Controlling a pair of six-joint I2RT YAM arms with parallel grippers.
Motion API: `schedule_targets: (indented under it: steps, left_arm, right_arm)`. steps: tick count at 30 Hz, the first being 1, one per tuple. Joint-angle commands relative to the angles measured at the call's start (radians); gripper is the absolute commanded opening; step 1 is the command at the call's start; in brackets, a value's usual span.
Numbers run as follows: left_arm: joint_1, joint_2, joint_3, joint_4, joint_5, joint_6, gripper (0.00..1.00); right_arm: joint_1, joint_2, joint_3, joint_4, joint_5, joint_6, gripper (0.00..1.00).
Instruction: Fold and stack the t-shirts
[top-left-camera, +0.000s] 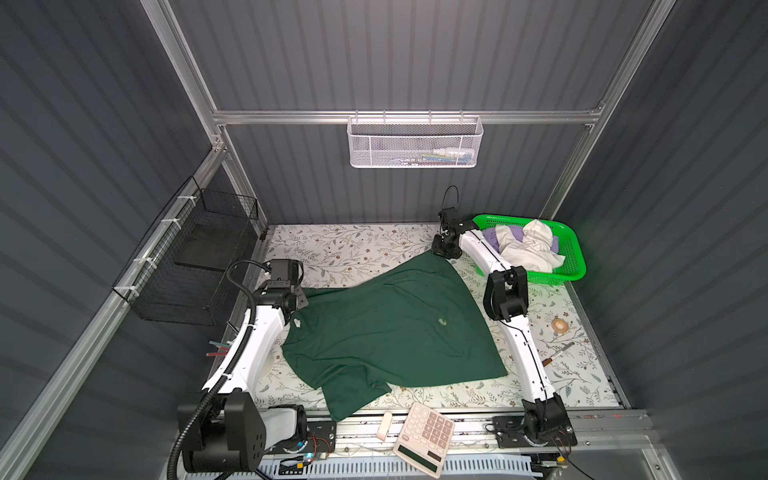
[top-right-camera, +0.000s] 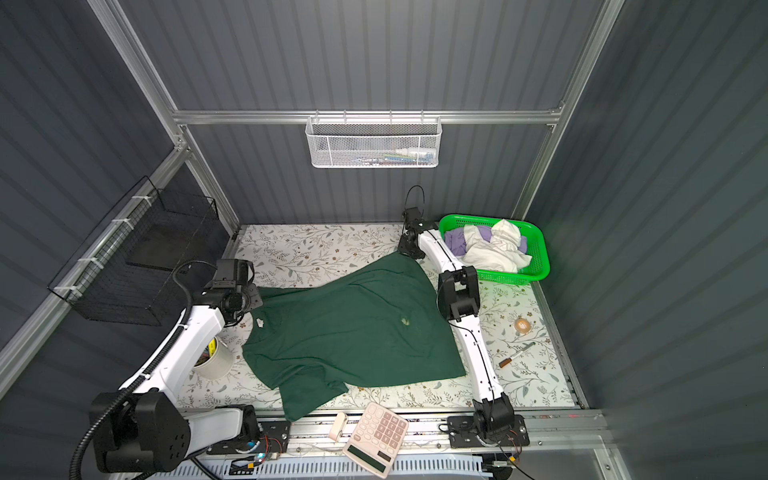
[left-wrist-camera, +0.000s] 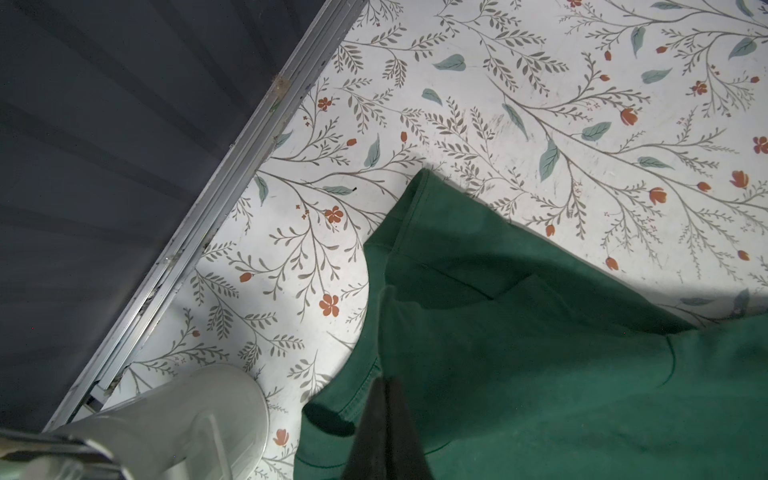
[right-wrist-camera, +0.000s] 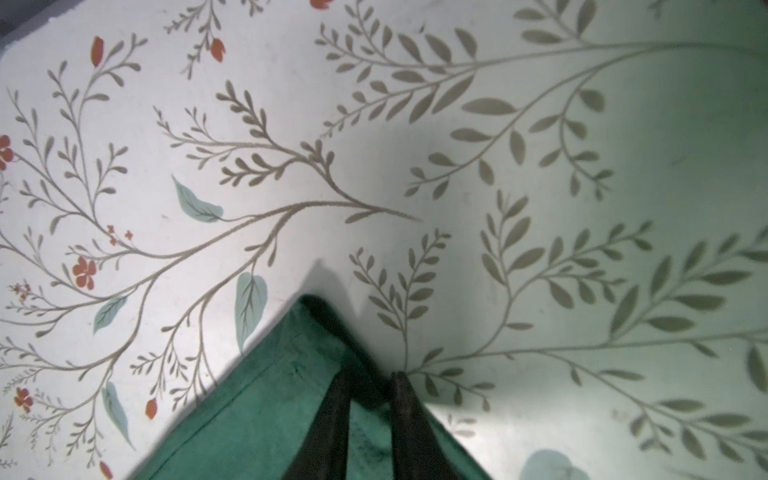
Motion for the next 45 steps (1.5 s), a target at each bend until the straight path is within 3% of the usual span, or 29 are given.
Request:
schedule_targets:
  steps: [1, 4, 9, 16, 22, 23, 27, 28, 45]
  left_arm:
    - [0.018, -0.037, -0.01, -0.014, -0.013, -0.019, 0.0]
    - [0.018, -0.048, -0.022, -0.013, -0.015, -0.017, 0.0]
    - [0.018, -0.056, -0.038, -0.004, -0.007, -0.023, 0.0]
    - [0.018, -0.041, -0.048, 0.03, 0.01, -0.027, 0.0]
    - [0.018, -0.027, -0.051, 0.049, 0.017, -0.024, 0.0]
    - [0.017, -0.025, -0.053, 0.051, 0.019, -0.024, 0.0]
    - [0.018, -0.018, -0.058, 0.052, 0.033, -0.031, 0.0]
    - [0.018, -0.019, -0.06, 0.052, 0.036, -0.034, 0.0]
    - [0.016, -0.005, -0.06, 0.048, 0.04, -0.036, 0.0]
  right_arm:
    - [0.003, 0.019, -0.02, -0.046, -0.024, -0.011, 0.17]
    - [0.002, 0.018, -0.024, -0.045, -0.031, -0.023, 0.0]
    - [0.003, -0.066, -0.145, -0.036, 0.009, -0.047, 0.0]
    - [0.0, -0.478, -0.807, 0.24, 0.098, -0.012, 0.0]
    - [0.001, -0.618, -1.072, 0.294, 0.088, 0.002, 0.0]
    - [0.0, -0.633, -1.095, 0.315, 0.093, -0.001, 0.06]
    - [0.0, -0.654, -1.086, 0.353, 0.097, -0.013, 0.32]
    - [-0.001, -0.647, -1.061, 0.342, 0.094, -0.015, 0.34]
    - [0.001, -0.492, -0.85, 0.339, 0.102, -0.039, 0.39]
